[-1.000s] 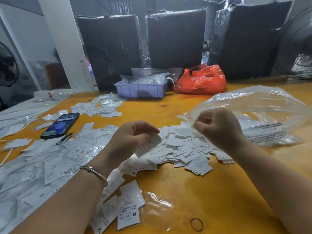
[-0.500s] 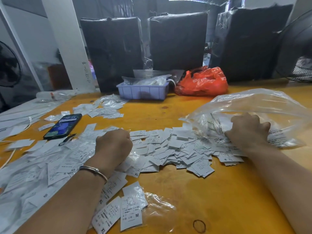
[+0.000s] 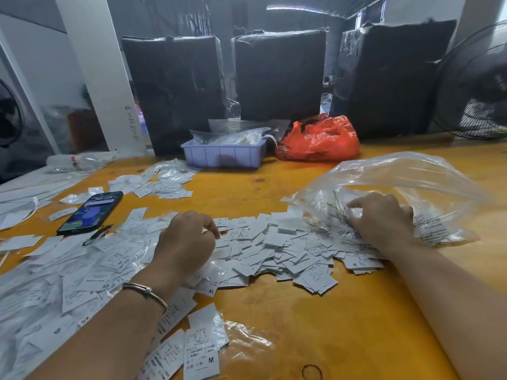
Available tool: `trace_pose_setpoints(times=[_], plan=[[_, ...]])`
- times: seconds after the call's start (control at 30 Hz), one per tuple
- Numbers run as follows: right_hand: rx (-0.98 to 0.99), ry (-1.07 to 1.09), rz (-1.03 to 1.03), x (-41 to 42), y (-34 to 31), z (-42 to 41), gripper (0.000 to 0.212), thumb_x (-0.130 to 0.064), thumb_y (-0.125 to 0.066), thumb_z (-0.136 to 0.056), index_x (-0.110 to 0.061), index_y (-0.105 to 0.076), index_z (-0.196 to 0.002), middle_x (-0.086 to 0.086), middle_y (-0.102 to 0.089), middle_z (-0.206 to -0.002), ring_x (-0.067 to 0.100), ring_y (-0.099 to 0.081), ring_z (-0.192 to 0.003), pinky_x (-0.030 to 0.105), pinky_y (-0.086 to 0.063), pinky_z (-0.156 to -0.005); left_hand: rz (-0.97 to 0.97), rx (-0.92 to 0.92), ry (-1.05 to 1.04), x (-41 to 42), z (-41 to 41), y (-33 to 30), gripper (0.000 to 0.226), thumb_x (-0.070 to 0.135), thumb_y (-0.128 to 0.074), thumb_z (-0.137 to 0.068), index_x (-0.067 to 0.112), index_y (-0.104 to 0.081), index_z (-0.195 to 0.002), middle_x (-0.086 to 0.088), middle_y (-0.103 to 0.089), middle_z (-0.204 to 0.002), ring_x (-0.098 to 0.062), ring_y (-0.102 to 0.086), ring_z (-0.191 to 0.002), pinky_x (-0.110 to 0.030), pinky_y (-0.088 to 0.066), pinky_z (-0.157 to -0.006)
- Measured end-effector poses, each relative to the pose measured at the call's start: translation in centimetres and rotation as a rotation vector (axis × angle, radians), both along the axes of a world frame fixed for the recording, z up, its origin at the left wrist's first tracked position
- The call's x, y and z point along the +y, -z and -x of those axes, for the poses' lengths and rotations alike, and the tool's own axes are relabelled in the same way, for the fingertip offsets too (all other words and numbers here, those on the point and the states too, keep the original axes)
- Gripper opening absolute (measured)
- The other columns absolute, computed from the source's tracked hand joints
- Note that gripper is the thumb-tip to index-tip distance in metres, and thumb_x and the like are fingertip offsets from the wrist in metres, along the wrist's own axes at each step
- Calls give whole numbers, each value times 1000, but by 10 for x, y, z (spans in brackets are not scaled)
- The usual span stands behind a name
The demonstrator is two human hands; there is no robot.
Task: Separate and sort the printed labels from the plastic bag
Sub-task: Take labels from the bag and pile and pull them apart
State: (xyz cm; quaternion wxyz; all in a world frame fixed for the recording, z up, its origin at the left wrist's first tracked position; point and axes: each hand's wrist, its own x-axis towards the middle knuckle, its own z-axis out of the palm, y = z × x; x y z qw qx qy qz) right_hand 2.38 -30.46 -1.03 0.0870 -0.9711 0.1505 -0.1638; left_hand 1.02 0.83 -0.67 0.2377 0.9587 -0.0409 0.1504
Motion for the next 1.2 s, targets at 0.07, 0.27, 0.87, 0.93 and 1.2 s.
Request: trace_pose_setpoints(times=[0.07, 0.27, 0.87, 0.93, 1.2], plan=[[-10, 13, 6, 0, -1, 0, 12, -31, -63, -88, -35, -71, -96, 0, -61, -119, 25, -41, -120, 42, -29, -94, 32, -2, 56, -2, 1, 1, 30, 8, -49, -85, 31, -64, -73, 7, -59, -97, -14, -49, -98, -33, -39, -78], [-196, 7, -22, 1, -1, -1, 12, -16, -61, -87, -21, -70, -81, 6, -65, -100, 30, -49, -108, 41, -32, -89, 131, 14, 242, -5, 7, 2, 27, 9, -57, -86, 32, -65, -74, 17, -60, -95, -4, -52, -95, -29, -37, -78], [-306, -488, -902, 49, -22, 26, 22, -4, -82, -67, -5, -65, -81, 9, -68, -69, 16, -62, -57, 21, -49, -52, 139, -38, 333, -9, 8, 1, 10, 20, -67, -86, 30, -69, -88, 12, -64, -100, -7, -56, -102, -34, -47, -92], [-210, -662, -1142, 62, -21, 33, 23, 0, -79, -68, 1, -65, -87, 11, -70, -70, 16, -65, -58, 21, -52, -55, 225, -5, 394, -11, 10, -1, 15, 38, -70, -84, 32, -68, -98, 18, -64, -105, 1, -57, -103, -27, -48, -91], [-86, -876, -1337, 89, -10, 40, 34, -7, -79, -62, 4, -65, -91, 16, -69, -74, 25, -64, -66, 26, -53, -61, 473, 198, 561, -25, 23, -12, 49, 44, -78, -66, 30, -64, -112, 11, -74, -95, -4, -70, -87, -18, -56, -77]])
